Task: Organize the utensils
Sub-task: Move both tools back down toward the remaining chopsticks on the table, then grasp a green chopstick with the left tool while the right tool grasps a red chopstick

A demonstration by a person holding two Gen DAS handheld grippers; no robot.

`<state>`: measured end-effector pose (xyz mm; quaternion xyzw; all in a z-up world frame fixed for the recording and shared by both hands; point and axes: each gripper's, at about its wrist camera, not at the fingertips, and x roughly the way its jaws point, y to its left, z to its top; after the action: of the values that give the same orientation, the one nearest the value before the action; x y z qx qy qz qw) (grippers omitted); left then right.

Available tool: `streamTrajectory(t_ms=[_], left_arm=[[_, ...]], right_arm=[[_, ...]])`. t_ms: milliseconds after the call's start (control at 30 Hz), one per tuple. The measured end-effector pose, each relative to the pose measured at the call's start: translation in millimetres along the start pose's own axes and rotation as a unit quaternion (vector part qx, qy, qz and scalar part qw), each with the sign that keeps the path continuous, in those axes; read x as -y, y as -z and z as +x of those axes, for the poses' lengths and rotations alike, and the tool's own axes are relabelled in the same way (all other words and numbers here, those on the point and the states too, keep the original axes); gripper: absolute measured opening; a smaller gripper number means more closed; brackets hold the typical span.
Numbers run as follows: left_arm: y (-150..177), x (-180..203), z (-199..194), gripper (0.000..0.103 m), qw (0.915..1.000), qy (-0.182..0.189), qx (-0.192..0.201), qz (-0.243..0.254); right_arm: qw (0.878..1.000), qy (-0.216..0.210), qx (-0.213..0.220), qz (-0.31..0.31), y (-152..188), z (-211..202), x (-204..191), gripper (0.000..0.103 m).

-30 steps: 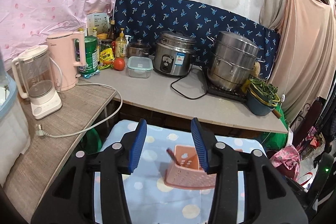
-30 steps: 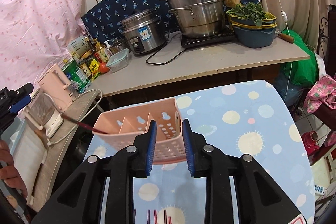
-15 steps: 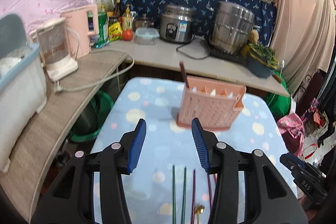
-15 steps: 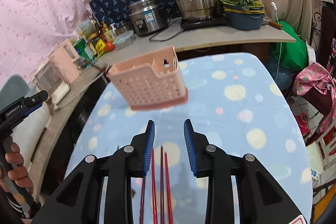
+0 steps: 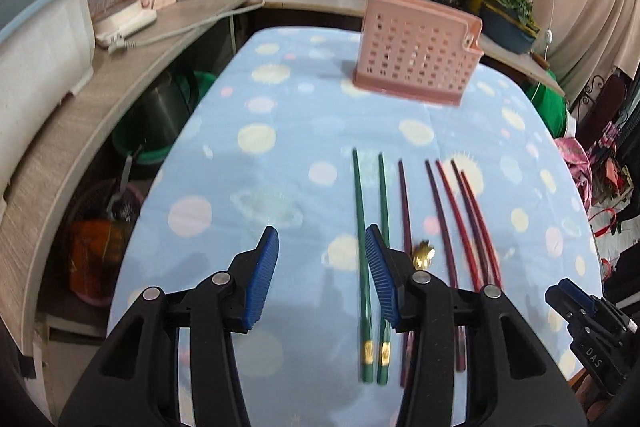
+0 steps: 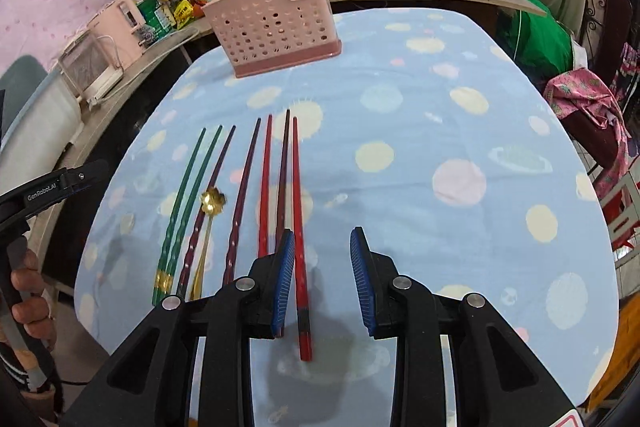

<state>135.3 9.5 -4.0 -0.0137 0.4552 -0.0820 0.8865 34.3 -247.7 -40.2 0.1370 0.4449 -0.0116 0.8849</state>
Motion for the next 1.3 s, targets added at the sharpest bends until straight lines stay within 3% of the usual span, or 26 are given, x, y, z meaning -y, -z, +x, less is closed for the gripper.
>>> streamTrajectory(t_ms=[300,700,967,1300], left_arm=[[40,1,13,0.043,0.9990,0.005,-0.044,0.002],[60,0,17,0.048,0.9977,0.010,-0.066,0.001],[70,8,21,0.053,0.9968,0.017,-0.077,0.008],[77,13,27,0.057,0.9958,0.023,-0.088,0.013]], right_arm=[[1.000,0.001,-0.023,-0.002,25,10,-4,0.029],[0.999,0.002,-0.039,-0.012,36,20,-10,0.029],[0.999,0.005,-0.045,-0.015,40,25,-10,0.023],[0.999,0.012,-0.045,-0.020,43,26,-9,0.008]])
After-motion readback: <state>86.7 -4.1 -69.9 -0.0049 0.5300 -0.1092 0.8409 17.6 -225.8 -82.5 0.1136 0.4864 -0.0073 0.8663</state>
